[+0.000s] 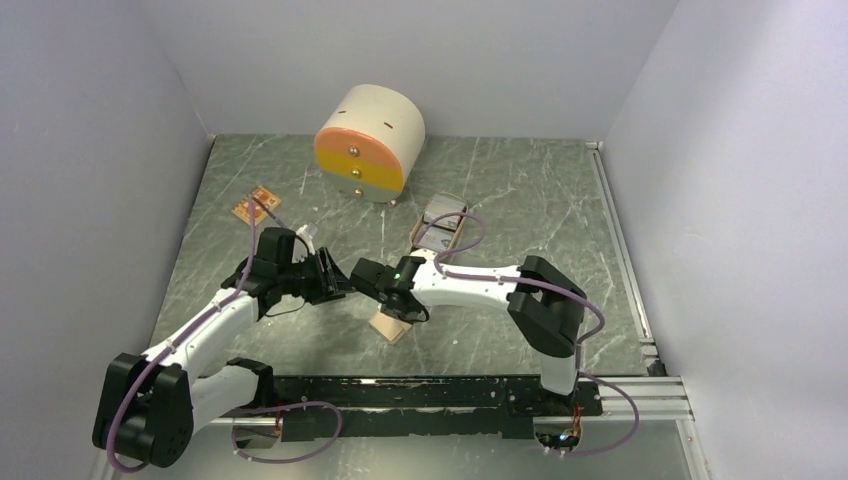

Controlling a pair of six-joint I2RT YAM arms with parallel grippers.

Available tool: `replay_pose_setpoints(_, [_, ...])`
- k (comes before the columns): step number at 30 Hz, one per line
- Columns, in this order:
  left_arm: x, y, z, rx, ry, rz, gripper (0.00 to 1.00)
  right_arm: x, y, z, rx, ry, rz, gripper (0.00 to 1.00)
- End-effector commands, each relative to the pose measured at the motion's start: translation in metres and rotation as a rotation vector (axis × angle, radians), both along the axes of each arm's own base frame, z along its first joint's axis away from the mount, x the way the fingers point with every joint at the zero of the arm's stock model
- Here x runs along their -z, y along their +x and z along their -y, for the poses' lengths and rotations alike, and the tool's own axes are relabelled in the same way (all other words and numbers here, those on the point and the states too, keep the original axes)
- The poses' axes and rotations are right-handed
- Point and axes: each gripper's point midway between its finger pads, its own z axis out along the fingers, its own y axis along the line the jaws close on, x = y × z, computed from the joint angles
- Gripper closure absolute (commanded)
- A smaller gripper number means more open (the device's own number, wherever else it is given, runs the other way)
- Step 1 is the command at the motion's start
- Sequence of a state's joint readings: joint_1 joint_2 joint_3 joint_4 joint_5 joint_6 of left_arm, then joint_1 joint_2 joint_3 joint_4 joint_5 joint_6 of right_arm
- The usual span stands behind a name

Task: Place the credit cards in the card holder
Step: Move the card holder to the center of the board, then open the card holder at the center of the board.

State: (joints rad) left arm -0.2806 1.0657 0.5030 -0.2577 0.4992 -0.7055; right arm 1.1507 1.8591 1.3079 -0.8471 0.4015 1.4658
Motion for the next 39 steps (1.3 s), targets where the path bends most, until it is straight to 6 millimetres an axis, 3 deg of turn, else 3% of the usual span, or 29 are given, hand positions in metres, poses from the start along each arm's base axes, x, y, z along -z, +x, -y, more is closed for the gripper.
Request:
replay_pose_setpoints(1, [-0.005, 0.001, 0.004, 0.009, -0.018, 0.021, 0.52, 0.007, 0.006, 0.001, 0.049, -0.037, 0.014, 0.67])
replay_pose_setpoints(9, [-0.005, 0.002, 0.003, 0.007, -0.014, 0.022, 0.52, 0.024, -0.003, 0.014, 0.047, -0.084, -0.018, 0.71])
replay_pose_setpoints(15, [-0.004, 0.002, 0.002, 0.0, -0.006, 0.017, 0.52, 0.023, -0.001, 0.02, -0.003, -0.063, 0.03, 1.0])
replay_pose_setpoints(19, [-0.005, 0.002, 0.001, -0.004, -0.002, 0.02, 0.52, 0.012, 0.009, 0.017, -0.107, -0.039, 0.109, 1.0])
replay_pose_setpoints(25, [-0.004, 0.001, 0.008, 0.034, -0.035, 0.009, 0.55, -0.031, 0.026, -0.005, -0.317, 0.08, 0.284, 1.0])
replay_pose_setpoints(28, [-0.002, -0.001, 0.012, 0.053, -0.051, -0.005, 0.55, -0.042, 0.027, -0.013, -0.382, 0.162, 0.331, 1.0])
replay_pose_setpoints(33, [0.007, -0.002, 0.017, 0.066, -0.056, -0.034, 0.54, -0.039, 0.021, 0.01, -0.131, 0.134, 0.212, 0.98])
replay_pose_setpoints(39, [0.014, -0.003, 0.035, 0.124, -0.101, -0.045, 0.49, -0.012, -0.005, 0.007, -0.11, 0.136, 0.052, 0.73])
